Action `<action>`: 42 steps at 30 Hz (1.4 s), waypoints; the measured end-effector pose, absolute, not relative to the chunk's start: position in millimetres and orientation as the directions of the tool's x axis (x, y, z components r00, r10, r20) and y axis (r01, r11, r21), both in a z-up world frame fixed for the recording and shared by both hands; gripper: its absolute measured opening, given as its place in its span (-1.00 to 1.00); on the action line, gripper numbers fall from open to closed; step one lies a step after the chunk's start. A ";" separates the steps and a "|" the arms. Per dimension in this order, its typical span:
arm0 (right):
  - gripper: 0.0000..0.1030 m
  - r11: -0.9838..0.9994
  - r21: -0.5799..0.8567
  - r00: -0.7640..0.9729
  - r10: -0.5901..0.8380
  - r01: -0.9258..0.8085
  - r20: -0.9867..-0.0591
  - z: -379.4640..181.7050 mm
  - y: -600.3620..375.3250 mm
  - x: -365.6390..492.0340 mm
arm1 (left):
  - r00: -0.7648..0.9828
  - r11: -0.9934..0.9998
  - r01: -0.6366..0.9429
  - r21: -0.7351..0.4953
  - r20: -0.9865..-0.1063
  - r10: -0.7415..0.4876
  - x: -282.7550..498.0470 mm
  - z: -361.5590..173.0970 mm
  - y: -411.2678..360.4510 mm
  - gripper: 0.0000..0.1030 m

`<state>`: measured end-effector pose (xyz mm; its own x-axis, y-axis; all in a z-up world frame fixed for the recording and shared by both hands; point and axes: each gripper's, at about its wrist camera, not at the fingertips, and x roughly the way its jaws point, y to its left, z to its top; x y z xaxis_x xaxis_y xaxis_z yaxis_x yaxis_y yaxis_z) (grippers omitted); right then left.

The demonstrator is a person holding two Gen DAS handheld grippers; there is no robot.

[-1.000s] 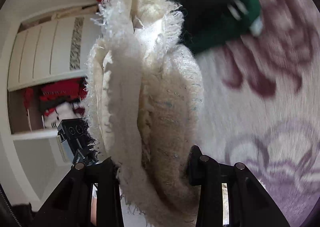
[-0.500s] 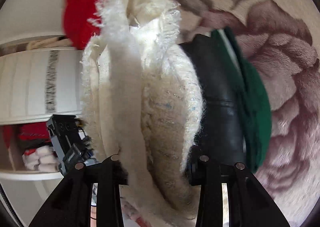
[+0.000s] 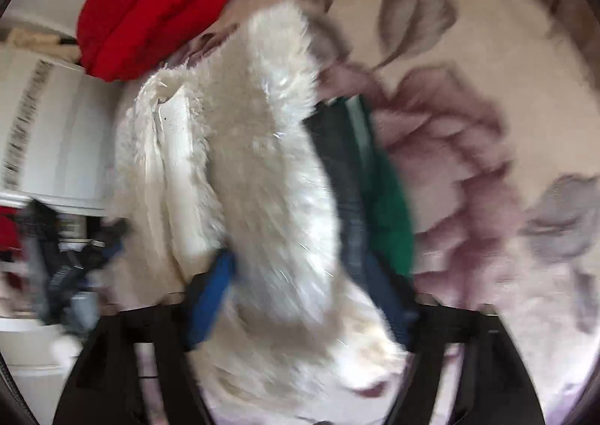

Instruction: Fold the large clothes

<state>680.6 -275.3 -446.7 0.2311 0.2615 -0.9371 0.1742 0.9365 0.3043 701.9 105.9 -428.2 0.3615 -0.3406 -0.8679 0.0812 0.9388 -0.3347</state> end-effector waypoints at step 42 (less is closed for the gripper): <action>0.99 0.978 -0.135 0.690 -0.209 0.160 -0.693 38.0 -229.1 172.3 | 0.746 0.998 0.067 -0.004 -0.664 -0.052 272.5 -46.9 42.5 0.96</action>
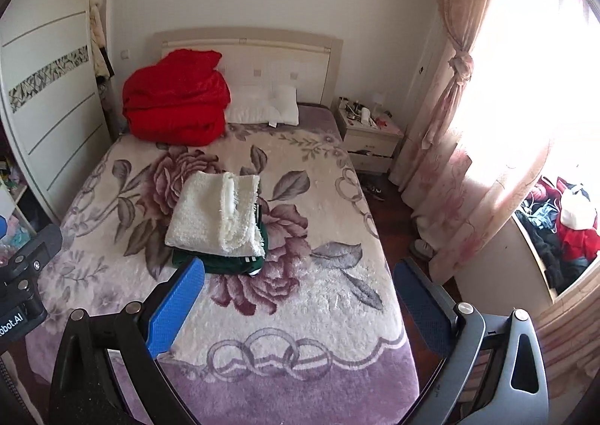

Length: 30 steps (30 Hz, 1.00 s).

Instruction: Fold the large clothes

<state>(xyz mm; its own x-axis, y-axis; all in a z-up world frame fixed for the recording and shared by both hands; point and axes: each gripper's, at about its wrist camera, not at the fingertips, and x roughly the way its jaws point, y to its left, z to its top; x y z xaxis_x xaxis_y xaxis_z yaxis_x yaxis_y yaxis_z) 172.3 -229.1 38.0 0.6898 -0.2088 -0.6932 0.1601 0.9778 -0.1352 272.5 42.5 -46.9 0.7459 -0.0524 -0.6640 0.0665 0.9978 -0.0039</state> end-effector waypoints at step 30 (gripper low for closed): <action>1.00 0.989 -0.088 0.759 -0.148 0.119 -0.634 84.9 -227.0 114.4 | 0.802 0.999 0.039 -0.003 -0.596 -0.033 215.8 -22.5 46.5 0.97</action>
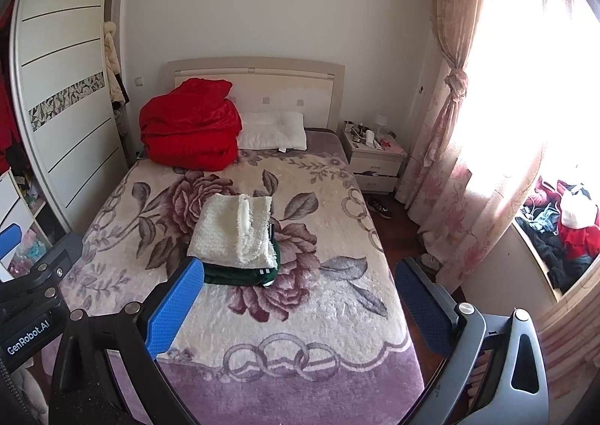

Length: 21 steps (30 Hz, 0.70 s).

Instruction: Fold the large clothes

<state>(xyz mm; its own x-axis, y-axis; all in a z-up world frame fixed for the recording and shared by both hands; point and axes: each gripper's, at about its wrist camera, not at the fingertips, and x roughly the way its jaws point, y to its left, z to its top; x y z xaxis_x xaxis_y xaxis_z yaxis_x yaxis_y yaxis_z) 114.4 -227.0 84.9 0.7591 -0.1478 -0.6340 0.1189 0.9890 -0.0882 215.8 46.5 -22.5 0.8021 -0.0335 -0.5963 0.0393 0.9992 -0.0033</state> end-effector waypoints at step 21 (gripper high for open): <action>1.00 0.991 -0.084 0.761 -0.134 0.104 -0.635 87.6 -216.2 117.8 | 0.809 1.000 0.014 -0.006 -0.588 -0.015 210.0 -16.0 51.8 0.97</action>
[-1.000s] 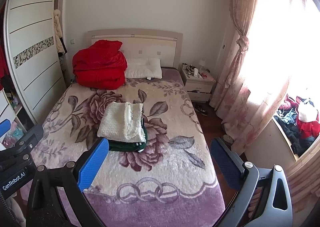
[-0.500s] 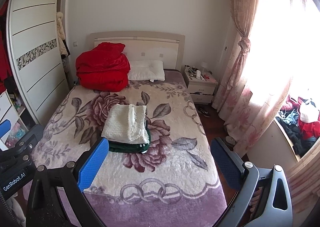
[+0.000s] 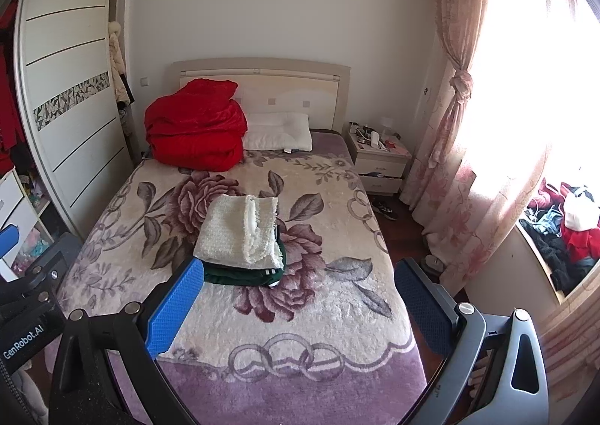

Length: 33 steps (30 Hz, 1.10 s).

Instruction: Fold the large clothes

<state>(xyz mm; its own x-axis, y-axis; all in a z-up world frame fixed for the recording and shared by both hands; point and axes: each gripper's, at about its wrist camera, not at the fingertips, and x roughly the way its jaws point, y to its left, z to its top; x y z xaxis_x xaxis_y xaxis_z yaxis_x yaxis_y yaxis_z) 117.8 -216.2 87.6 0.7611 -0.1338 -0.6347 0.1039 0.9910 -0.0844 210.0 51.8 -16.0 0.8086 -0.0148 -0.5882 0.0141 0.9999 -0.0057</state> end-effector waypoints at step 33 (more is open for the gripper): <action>1.00 0.994 -0.069 0.763 -0.110 0.086 -0.637 88.4 -212.6 119.9 | 0.813 1.000 -0.031 0.000 -0.582 0.025 208.8 -13.0 52.6 0.99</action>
<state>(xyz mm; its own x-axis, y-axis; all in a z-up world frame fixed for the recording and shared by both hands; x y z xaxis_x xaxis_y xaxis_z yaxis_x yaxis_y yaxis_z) 119.9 -212.6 88.4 0.7629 -0.1105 -0.6370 0.0862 0.9939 -0.0691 208.8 52.6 -13.0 0.8128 0.0250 -0.5820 -0.0310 0.9995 -0.0003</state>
